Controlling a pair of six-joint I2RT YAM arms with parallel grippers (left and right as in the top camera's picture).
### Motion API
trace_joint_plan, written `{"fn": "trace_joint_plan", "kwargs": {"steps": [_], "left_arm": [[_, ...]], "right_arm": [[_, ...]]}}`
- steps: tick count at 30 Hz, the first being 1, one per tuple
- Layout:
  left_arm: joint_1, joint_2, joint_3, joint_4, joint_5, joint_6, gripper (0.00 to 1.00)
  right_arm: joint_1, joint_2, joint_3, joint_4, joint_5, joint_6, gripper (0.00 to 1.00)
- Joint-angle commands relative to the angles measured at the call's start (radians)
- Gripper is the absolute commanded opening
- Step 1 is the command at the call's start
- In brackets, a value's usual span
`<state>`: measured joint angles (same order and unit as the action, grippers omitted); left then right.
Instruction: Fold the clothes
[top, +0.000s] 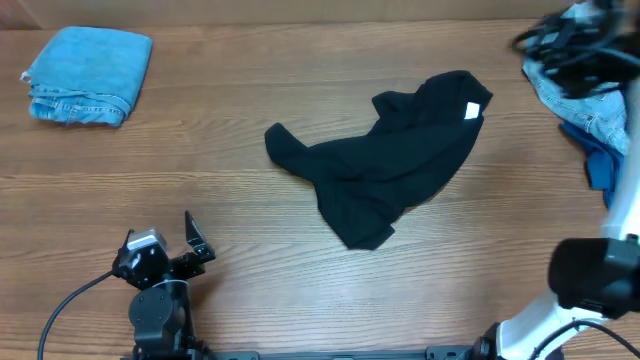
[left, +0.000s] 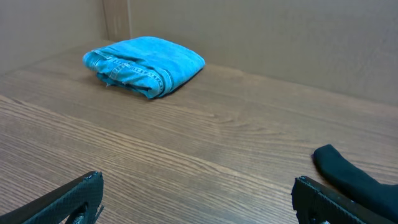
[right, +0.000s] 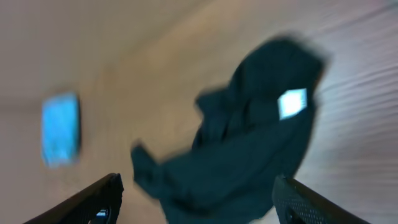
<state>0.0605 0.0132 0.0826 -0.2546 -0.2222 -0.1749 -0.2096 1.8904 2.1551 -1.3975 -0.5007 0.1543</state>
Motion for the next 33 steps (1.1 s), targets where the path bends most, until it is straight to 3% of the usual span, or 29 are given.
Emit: {"fn": "trace_joint_plan", "kwargs": {"steps": [1, 9, 19, 26, 33], "left_arm": [[-0.001, -0.009, -0.003, 0.003, -0.020, 0.018, 1.00], [-0.001, -0.009, -0.003, 0.003, -0.020, 0.018, 1.00], [-0.001, -0.009, -0.003, 0.003, -0.020, 0.018, 1.00], [-0.001, -0.009, -0.003, 0.003, -0.020, 0.018, 1.00], [-0.001, -0.009, -0.003, 0.003, -0.020, 0.018, 1.00]], "right_arm": [[0.211, -0.024, 0.003, -0.040, 0.218, -0.054, 0.81], [0.548, 0.082, -0.017, -0.025, 0.336, -0.055, 0.82], [0.648, 0.296, -0.063, -0.023, 0.418, -0.084, 0.88], [0.494, 0.296, -0.060, 0.063, 0.537, 0.111, 0.98], [0.193, 0.298, -0.061, 0.248, 0.393, 0.153, 0.98]]}}
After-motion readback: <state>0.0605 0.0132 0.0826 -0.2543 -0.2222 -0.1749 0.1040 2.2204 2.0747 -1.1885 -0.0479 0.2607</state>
